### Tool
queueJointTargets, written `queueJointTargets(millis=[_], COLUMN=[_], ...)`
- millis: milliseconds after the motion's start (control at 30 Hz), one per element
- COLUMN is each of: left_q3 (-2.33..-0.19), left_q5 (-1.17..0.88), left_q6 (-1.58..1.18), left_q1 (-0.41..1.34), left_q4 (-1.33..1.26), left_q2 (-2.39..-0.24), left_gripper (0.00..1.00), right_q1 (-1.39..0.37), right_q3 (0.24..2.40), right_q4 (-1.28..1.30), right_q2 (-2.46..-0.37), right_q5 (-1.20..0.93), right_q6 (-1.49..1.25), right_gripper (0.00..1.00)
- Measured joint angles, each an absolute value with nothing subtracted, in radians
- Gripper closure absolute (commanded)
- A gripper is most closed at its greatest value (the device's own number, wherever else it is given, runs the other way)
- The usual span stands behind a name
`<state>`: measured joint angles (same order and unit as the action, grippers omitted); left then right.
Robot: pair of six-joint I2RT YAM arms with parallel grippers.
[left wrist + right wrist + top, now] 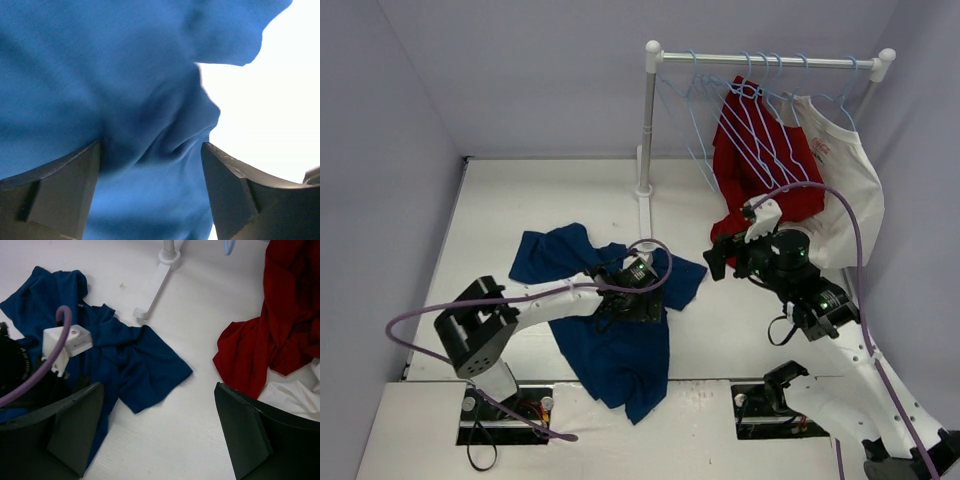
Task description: Place the t-shirt on the hanger
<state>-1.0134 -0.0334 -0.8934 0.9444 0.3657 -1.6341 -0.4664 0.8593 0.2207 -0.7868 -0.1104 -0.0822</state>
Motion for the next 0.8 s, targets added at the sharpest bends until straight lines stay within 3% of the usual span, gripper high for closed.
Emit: queueJointTargets(millis=[200,400,567,800], left_q3=[-1.076,-1.119,-1.205,-1.375], left_q5=[0.065,0.078,0.065,0.033], left_q6=[-0.850,-0.743,-0.650,-0.582], left_q1=[0.857,0.575,0.404,0.346], left_q4=[0.581,0.632,0.680,0.681], left_q2=[-1.446,-1.376,-1.525,-1.770], left_gripper=[0.20,0.20,0.21,0.20], right_q1=[-0.571,-0.661,-0.759,-0.844], right_q3=[0.916,0.986,1.051,1.145], right_q4=[0.221,0.190,0.168,0.077], right_q2=[-0.920,-1.078,-1.231,-1.526], right_q5=[-0.054,0.017,0.097,0.181], right_q6=[-0.087,-0.127,-0.167,-0.231], right_gripper=[0.16,0.17,0.18,0.19])
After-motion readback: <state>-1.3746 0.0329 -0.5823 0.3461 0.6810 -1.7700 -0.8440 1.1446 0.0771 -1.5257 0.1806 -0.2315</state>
